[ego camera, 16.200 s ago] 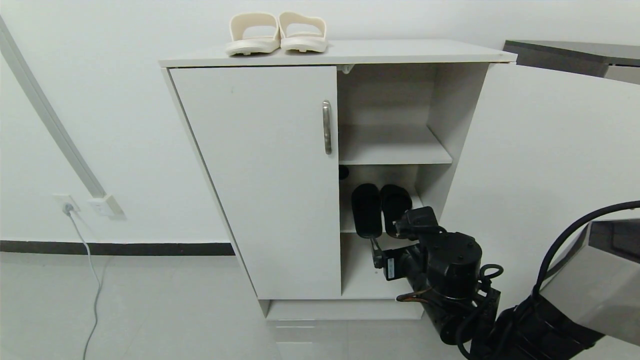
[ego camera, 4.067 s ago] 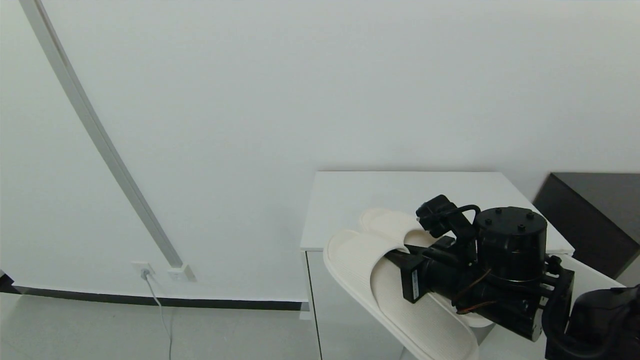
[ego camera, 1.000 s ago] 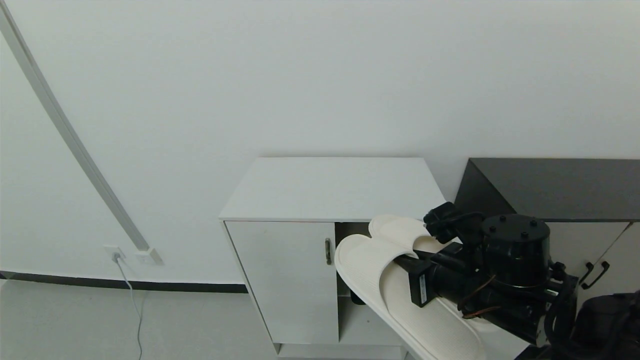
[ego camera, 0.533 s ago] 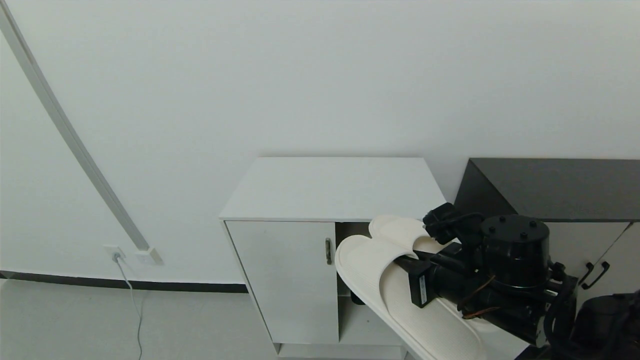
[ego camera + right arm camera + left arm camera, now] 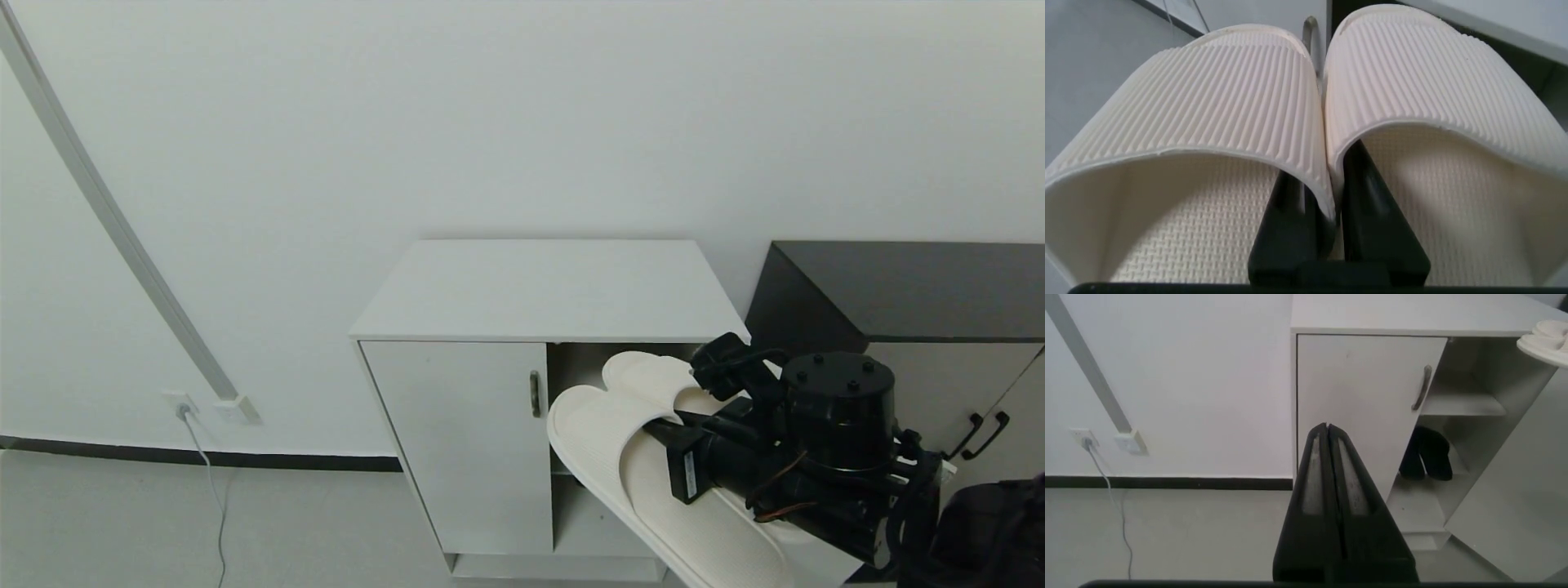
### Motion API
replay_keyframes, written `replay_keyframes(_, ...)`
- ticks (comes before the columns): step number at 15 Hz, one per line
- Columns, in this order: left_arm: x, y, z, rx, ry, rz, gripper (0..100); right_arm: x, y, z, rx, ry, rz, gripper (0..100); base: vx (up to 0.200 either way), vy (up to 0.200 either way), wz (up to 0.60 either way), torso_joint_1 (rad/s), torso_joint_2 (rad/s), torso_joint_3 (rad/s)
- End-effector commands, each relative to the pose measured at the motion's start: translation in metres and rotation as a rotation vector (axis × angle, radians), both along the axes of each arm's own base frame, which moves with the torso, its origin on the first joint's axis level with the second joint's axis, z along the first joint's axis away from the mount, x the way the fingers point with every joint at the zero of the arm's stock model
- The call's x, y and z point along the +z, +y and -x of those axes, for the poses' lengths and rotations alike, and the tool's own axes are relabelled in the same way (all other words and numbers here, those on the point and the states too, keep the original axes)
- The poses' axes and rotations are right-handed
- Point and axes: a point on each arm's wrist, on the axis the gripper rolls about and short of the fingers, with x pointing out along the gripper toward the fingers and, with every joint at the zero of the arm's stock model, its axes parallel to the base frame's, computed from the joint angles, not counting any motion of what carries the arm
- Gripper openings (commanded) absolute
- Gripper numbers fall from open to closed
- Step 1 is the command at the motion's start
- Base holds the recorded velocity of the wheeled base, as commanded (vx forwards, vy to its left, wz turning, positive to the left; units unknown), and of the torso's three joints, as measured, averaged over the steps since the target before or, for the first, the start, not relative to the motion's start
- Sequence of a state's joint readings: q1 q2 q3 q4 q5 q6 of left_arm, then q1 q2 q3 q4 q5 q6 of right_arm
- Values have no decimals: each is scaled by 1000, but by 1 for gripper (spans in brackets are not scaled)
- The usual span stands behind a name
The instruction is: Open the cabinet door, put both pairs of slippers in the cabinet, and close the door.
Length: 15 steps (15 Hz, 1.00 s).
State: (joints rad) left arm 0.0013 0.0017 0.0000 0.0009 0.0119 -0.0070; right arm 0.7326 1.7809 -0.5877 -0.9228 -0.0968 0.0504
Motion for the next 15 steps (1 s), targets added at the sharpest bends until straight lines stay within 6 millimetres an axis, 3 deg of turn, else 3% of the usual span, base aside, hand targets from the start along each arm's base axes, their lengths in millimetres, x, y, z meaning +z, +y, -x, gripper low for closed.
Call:
replay_keyframes(1,0,0,0,1,1,1,0,-1,1,0,1,0,0,0,0,0,0,-163,388,217)
replay_keyframes(15,0,0,0,1,1,1,0,-5,1,-1,4,-19,0,0,0,0,0,-209,516,304)
